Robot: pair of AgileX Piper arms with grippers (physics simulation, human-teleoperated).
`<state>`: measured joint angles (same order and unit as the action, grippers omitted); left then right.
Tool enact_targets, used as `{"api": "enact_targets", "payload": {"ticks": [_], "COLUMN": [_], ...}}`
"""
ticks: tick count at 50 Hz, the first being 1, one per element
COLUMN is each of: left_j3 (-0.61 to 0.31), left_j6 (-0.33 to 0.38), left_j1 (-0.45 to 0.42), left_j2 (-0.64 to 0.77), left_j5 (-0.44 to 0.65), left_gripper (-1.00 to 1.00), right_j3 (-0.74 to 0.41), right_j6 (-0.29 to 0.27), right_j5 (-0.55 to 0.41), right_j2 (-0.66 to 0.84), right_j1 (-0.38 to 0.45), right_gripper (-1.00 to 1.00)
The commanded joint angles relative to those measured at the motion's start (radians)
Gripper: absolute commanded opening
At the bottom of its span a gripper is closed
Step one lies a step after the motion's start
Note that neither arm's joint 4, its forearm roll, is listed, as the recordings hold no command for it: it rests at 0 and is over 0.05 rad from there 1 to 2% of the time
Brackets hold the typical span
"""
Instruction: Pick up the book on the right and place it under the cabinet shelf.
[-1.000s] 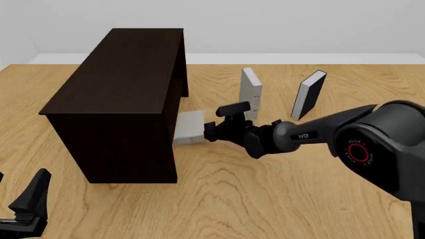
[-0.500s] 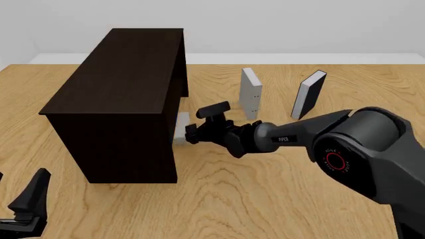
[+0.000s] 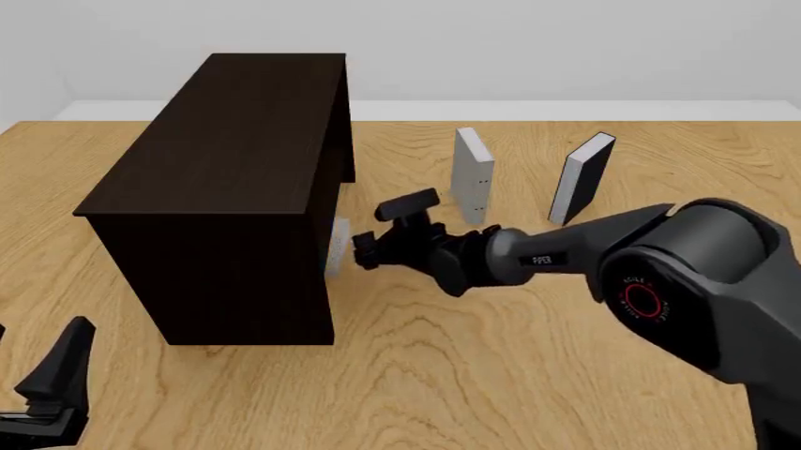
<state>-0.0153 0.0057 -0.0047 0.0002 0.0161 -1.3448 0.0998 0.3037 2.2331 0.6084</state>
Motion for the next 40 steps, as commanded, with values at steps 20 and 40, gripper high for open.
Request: {"api": "enact_targets", "payload": {"ticks": [20, 40], "left_j3": [0.002, 0.001], "left_j6": [-0.001, -0.002], "left_j1": [0.000, 0.001], "left_j2": [0.001, 0.001], "left_j5": [0.001, 0.006], "left_gripper": [1.00, 1.00], "right_j3": [0.695, 0.983], "right_j6": [0.027, 0.003], "right_j5": [0.388, 0.281], "right_j2": [-0.616, -1.175], "right_j1": [-0.027, -0.083], "right_gripper": [1.00, 1.00]}}
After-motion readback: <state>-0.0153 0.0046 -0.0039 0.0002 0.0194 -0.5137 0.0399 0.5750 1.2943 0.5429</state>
